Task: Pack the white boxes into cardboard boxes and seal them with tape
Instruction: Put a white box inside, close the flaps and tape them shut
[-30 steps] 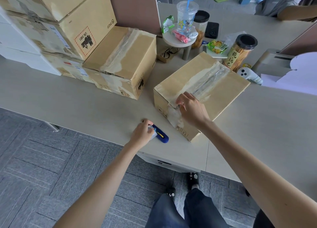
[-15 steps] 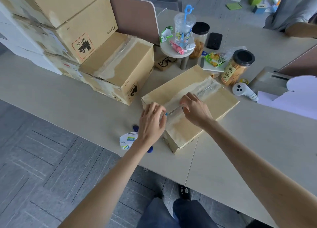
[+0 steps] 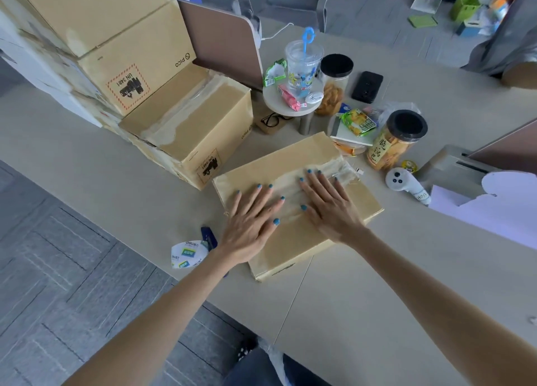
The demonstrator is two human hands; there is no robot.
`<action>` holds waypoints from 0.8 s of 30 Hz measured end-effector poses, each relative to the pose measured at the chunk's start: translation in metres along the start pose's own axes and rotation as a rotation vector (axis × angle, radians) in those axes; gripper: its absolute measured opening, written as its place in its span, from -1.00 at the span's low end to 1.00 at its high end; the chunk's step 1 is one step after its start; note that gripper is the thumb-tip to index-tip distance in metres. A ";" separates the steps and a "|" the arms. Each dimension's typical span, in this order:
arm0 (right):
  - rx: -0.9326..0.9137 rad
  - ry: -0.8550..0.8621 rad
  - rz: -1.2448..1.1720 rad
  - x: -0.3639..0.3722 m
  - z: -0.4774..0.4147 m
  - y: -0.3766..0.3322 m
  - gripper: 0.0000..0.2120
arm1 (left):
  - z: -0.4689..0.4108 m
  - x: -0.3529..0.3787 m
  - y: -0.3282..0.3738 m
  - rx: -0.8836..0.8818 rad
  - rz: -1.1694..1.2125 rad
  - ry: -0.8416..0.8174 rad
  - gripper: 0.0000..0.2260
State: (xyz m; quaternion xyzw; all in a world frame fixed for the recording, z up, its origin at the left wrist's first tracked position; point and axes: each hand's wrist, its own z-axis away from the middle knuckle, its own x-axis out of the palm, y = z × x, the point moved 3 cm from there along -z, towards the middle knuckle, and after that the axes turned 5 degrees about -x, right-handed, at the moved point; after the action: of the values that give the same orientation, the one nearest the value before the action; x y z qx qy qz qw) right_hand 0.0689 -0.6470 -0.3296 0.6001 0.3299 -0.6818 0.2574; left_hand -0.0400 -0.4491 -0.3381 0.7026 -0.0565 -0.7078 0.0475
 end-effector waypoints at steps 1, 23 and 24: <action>0.007 0.011 -0.001 0.001 0.000 0.000 -0.41 | -0.001 0.000 -0.001 -0.003 0.004 -0.006 -0.53; 0.392 0.039 -0.567 -0.026 0.002 0.075 -0.37 | 0.034 -0.020 0.027 -0.849 1.119 0.176 -0.28; 0.402 0.052 -0.583 -0.026 0.003 0.075 -0.37 | 0.032 -0.021 0.032 -0.875 1.133 0.191 -0.30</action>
State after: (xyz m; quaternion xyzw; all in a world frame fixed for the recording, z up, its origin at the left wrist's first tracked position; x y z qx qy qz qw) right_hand 0.1270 -0.6995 -0.3143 0.5366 0.3528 -0.7624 -0.0798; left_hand -0.0721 -0.4771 -0.3127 0.5407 -0.1189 -0.4679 0.6889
